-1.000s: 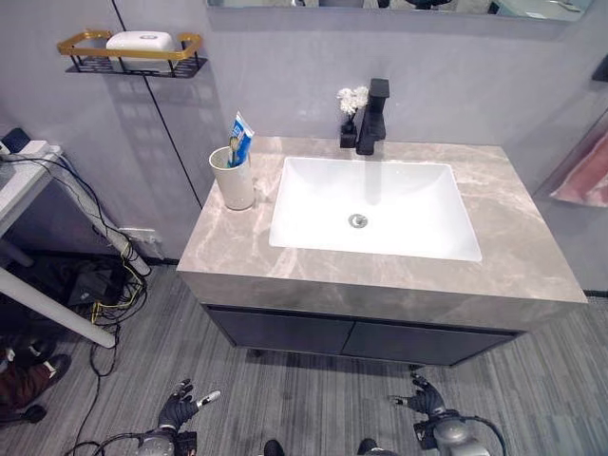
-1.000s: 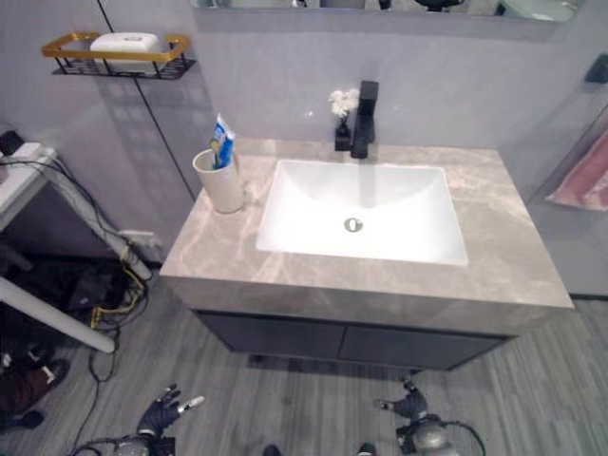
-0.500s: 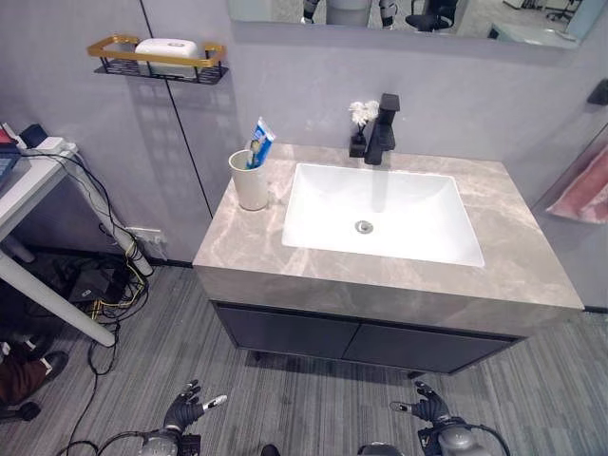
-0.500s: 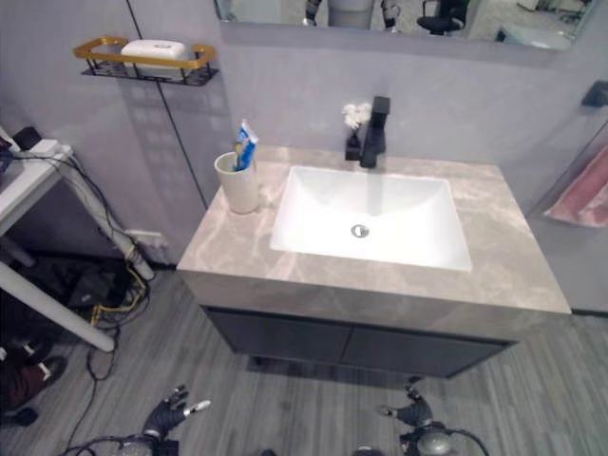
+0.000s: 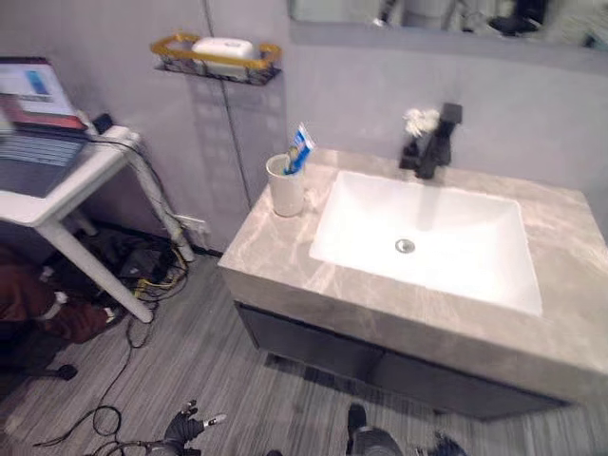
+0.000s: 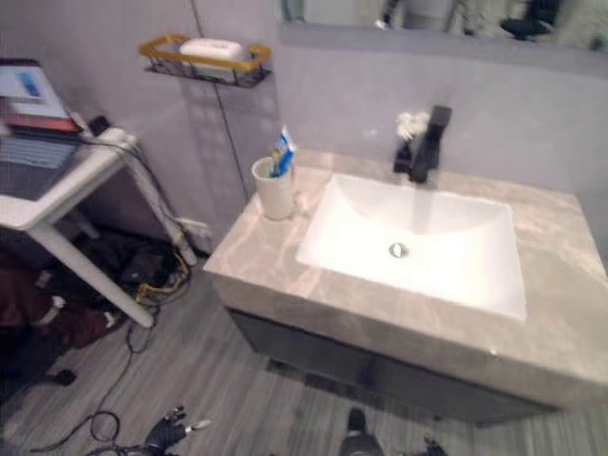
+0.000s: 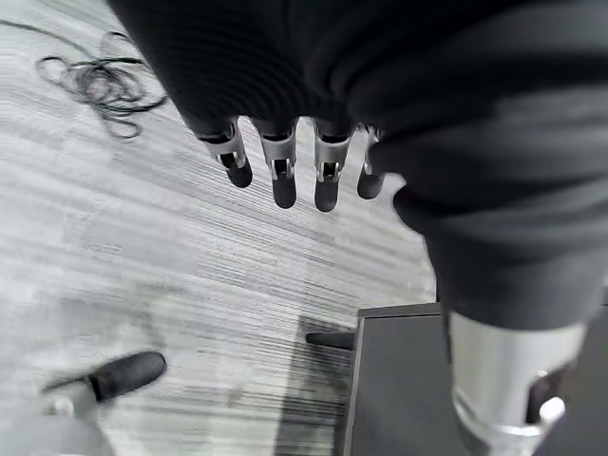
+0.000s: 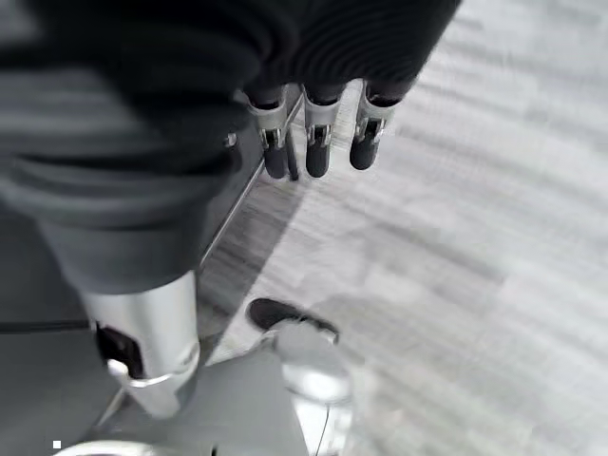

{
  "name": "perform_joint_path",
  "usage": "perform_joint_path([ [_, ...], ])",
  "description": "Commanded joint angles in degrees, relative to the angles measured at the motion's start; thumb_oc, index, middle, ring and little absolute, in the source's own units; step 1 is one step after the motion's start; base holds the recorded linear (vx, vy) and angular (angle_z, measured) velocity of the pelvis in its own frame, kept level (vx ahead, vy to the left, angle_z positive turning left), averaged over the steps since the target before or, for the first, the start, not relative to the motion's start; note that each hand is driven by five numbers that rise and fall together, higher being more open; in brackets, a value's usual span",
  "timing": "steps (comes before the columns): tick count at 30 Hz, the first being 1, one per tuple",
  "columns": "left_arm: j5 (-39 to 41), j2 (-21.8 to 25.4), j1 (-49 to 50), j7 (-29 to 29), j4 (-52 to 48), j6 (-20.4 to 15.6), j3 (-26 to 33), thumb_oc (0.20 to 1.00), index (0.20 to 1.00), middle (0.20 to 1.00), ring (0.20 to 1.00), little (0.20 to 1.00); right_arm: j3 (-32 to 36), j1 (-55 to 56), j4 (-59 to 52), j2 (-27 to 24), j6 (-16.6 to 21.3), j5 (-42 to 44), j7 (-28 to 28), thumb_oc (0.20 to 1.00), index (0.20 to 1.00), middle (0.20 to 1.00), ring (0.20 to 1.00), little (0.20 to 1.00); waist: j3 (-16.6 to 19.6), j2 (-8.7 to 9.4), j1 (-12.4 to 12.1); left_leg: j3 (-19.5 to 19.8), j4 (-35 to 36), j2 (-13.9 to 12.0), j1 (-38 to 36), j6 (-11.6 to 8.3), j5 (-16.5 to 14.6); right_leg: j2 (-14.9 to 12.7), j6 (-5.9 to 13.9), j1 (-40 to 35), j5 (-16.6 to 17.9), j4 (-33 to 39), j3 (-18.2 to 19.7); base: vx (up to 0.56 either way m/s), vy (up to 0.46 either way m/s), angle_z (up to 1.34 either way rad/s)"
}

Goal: Put brush and paste in cup on sink, flatten towel.

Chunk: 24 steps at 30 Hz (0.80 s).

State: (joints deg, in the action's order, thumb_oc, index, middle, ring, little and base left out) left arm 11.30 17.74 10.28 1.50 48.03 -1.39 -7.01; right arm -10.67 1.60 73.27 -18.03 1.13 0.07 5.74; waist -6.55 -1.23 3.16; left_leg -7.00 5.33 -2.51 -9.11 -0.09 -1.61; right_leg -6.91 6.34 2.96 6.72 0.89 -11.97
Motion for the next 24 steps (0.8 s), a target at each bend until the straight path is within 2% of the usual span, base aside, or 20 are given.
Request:
perform_joint_path([
  [1, 4.50, 2.47, -0.94, 0.16, -3.84, -3.20, 2.91, 1.000, 1.000, 1.000, 1.000, 1.000, -0.31, -1.25, 1.69, -0.78, -0.19, -2.38, -0.53, 1.000, 1.000, 1.000, 1.000, 1.000, 1.40, 2.46, -0.54, -4.96, -4.38, 4.35, 0.91, 1.28, -4.71, -3.15, 4.08, -0.68, 2.56, -0.09, -0.38, 0.08, -0.086, 0.05],
  [5, 11.96, 3.38, 0.77, -1.06, -9.32, -4.29, 5.96, 1.000, 1.000, 1.000, 1.000, 1.000, 0.06, -0.74, -0.95, -0.90, 0.53, -1.29, -0.82, 1.000, 1.000, 1.000, 1.000, 1.000, 1.86, 2.10, -0.98, -4.94, -3.86, 3.41, 0.82, 0.25, -3.96, -2.57, 3.67, -1.82, 1.60, 1.14, -1.20, 0.05, -0.088, 0.02],
  [6, 22.09, 3.27, 2.68, -2.96, -13.53, -3.90, 8.95, 1.000, 1.000, 1.000, 1.000, 1.000, -0.48, -0.26, -2.73, -1.13, 0.76, -1.92, -1.16, 1.000, 1.000, 1.000, 1.000, 1.000, 1.95, 1.83, -1.23, -4.84, -3.41, 3.10, 0.84, -0.07, -3.50, -2.39, 3.46, -1.97, 1.38, 1.40, -1.64, 0.05, -0.098, -0.01],
  [7, 26.97, 4.64, 4.80, -4.26, -17.16, -4.34, 11.54, 1.000, 1.000, 1.000, 1.000, 1.000, 0.44, 0.15, -3.97, -1.27, 0.88, -0.89, -1.55, 1.000, 1.000, 1.000, 1.000, 1.000, 1.98, 1.31, -1.33, -4.79, -3.02, 2.82, 0.92, -0.40, -3.12, -2.29, 3.28, -2.19, 1.12, 1.70, -1.88, 0.05, -0.084, -0.07],
  [9, 28.58, 5.96, 6.86, -4.86, -19.40, -4.76, 13.09, 1.000, 1.000, 1.000, 1.000, 1.000, 1.06, 0.65, -5.43, -1.49, 1.13, -0.03, -2.38, 1.000, 1.000, 1.000, 1.000, 1.000, 2.03, 0.88, -1.32, -4.75, -2.70, 2.63, 0.77, -0.70, -2.81, -2.13, 3.09, -2.47, 0.94, 1.87, -2.01, 0.04, -0.048, -0.06],
  [10, 28.87, 6.94, 7.21, -5.50, -20.74, -5.13, 13.75, 0.931, 0.931, 0.931, 0.931, 0.931, 0.91, 0.89, -5.98, -1.63, 1.44, -0.53, -2.65, 1.000, 1.000, 1.000, 1.000, 1.000, 1.90, 0.60, -1.46, -4.65, -2.56, 2.50, 0.78, -0.87, -2.68, -2.06, 3.03, -2.65, 0.77, 1.99, -2.17, 0.04, -0.040, -0.03],
  [11, 29.07, 7.39, 7.91, -5.65, -21.69, -5.13, 14.11, 0.925, 0.925, 0.925, 0.925, 0.925, 0.77, 1.17, -6.30, -1.81, 1.48, -0.96, -2.68, 1.000, 1.000, 1.000, 1.000, 1.000, 1.93, 0.36, -1.51, -4.44, -2.38, 2.41, 0.68, -1.05, -2.52, -2.04, 2.98, -2.98, 0.64, 2.16, -2.40, 0.04, -0.039, 0.00],
  [12, 29.14, 7.74, 8.40, -6.00, -22.51, -5.20, 14.29, 0.573, 0.573, 0.573, 0.573, 0.573, 0.69, 1.23, -6.37, -1.89, 1.53, -1.29, -2.78, 1.000, 1.000, 1.000, 1.000, 1.000, 1.94, 0.15, -1.58, -4.35, -2.26, 2.38, 0.59, -1.20, -2.40, -2.05, 2.95, -3.30, 0.49, 2.32, -2.69, 0.04, -0.028, 0.01],
  [13, 29.77, 8.42, 9.17, -6.75, -24.26, -5.49, 14.87, 0.445, 0.445, 0.445, 0.445, 0.445, 0.58, 1.38, -6.53, -1.94, 1.63, -1.65, -2.92, 1.000, 1.000, 1.000, 1.000, 1.000, 2.02, -0.14, -1.72, -4.27, -2.06, 2.30, 0.46, -1.38, -2.25, -2.04, 2.85, -3.57, 0.33, 2.53, -2.93, 0.04, -0.036, 0.04],
  [14, 30.32, 9.63, 10.03, -7.92, -26.97, -5.90, 15.60, 0.275, 0.275, 0.275, 0.275, 0.275, 0.57, 1.46, -7.02, -2.08, 1.80, -1.93, -3.10, 1.000, 1.000, 1.000, 1.000, 1.000, 2.13, -0.44, -1.76, -4.17, -1.84, 2.26, 0.39, -1.56, -2.02, -1.96, 2.81, -3.70, 0.26, 2.64, -3.04, 0.04, -0.033, 0.11],
  [15, 31.23, 10.06, 10.54, -8.23, -28.66, -6.18, 16.25, 0.200, 0.200, 0.200, 0.200, 0.200, 0.74, 1.51, -7.12, -2.18, 1.89, -1.89, -3.15, 1.000, 1.000, 1.000, 1.000, 1.000, 2.15, -0.65, -1.74, -4.04, -1.81, 2.24, 0.51, -1.67, -1.84, -1.94, 2.77, -3.65, 0.22, 2.65, -3.02, 0.03, -0.032, 0.14],
  [17, 37.44, 12.15, 12.79, -11.74, -37.89, -7.57, 19.57, 0.200, 0.200, 0.200, 0.200, 0.200, 2.81, 1.98, -5.86, -1.62, 2.01, 0.50, -3.82, 1.000, 1.000, 1.000, 1.000, 1.000, 2.56, -1.44, -2.06, -3.87, -1.32, 2.04, 0.72, -2.05, -1.36, -1.74, 2.57, -3.73, 0.04, 3.22, -3.34, 0.04, -0.046, 0.11],
  [20, 38.60, 12.22, 12.84, -11.08, -40.55, -8.45, 20.77, 0.200, 0.200, 0.200, 0.200, 0.200, 4.60, 2.02, -4.06, -1.00, 1.97, 2.64, -4.33, 1.000, 1.000, 1.000, 1.000, 1.000, 2.72, -1.85, -2.21, -3.81, -1.17, 2.04, 0.64, -2.22, -1.17, -1.64, 2.53, -4.00, -0.05, 3.65, -3.46, 0.03, -0.027, 0.11],
  [21, 39.01, 12.32, 11.61, -9.38, -43.34, -10.48, 22.94, 0.200, 0.200, 0.200, 0.200, 0.200, 5.05, 2.16, -3.85, -0.53, 2.18, 2.92, -3.99, 1.000, 1.000, 1.000, 1.000, 1.000, 2.82, -2.30, -2.50, -3.68, -0.88, 1.94, 0.75, -2.51, -0.82, -1.52, 2.46, -4.01, -0.19, 4.00, -3.63, 0.01, -0.020, 0.08],
  [22, 38.98, 12.31, 11.64, -9.33, -43.40, -10.46, 22.97, 0.200, 0.200, 0.200, 0.200, 0.200, 5.04, 2.14, -3.84, -0.52, 2.18, 2.92, -3.98, 1.000, 1.000, 1.000, 1.000, 1.000, 2.81, -2.29, -2.48, -3.67, -0.89, 1.94, 0.75, -2.51, -0.82, -1.52, 2.46, -4.01, -0.20, 4.00, -3.63, 0.02, -0.046, 0.00],
  [23, 40.09, 11.23, 8.82, -6.68, -44.44, -12.56, 24.77, 0.200, 0.200, 0.200, 0.200, 0.200, 4.67, 1.98, -3.51, -0.50, 2.42, 2.19, -3.22, 1.000, 1.000, 1.000, 1.000, 1.000, 2.78, -2.49, -2.67, -3.32, -0.67, 1.85, 1.08, -2.73, -0.49, -1.43, 2.33, -3.83, -0.38, 4.08, -3.67, 0.00, 0.000, 0.00],
  [24, 40.09, 11.22, 8.79, -6.65, -44.45, -12.55, 24.77, 0.200, 0.200, 0.200, 0.200, 0.200, 4.68, 1.94, -3.49, -0.51, 2.43, 2.19, -3.21, 1.000, 1.000, 1.000, 1.000, 1.000, 2.76, -2.51, -2.67, -3.32, -0.68, 1.84, 1.09, -2.73, -0.49, -1.43, 2.32, -3.82, -0.38, 4.07, -3.67, 0.00, 0.000, 0.00],
])
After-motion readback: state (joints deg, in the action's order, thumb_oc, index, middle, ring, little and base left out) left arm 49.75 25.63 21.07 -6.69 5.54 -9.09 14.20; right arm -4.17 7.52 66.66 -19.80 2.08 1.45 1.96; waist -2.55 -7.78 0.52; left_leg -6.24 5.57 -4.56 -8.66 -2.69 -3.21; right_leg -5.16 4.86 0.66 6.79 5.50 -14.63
